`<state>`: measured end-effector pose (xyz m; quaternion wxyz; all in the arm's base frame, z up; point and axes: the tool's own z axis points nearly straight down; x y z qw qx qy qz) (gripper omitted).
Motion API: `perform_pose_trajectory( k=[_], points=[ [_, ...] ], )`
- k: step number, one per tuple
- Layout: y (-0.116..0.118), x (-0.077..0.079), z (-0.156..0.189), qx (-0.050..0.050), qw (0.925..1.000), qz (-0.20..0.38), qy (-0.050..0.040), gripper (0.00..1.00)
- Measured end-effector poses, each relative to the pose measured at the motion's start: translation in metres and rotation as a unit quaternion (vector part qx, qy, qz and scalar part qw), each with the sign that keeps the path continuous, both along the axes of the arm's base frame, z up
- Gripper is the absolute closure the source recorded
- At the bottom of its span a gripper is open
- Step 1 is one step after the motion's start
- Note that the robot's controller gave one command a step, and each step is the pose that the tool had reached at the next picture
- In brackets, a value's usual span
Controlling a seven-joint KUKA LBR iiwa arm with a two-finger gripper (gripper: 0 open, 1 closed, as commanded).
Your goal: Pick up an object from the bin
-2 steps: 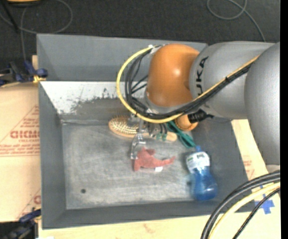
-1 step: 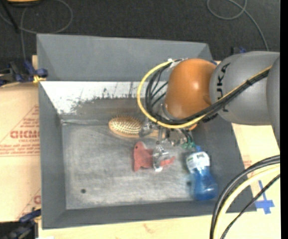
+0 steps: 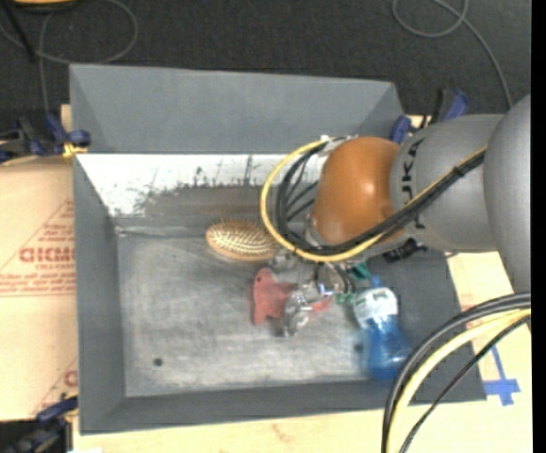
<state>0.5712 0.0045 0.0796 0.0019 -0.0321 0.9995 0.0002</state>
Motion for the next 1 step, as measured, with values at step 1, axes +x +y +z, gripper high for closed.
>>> perform_pose_trajectory(
  k=[1],
  points=[
    [0.0031, 0.0024, -0.0046, 0.000, 1.0000, -0.006, -0.0062, 1.00]
  ],
)
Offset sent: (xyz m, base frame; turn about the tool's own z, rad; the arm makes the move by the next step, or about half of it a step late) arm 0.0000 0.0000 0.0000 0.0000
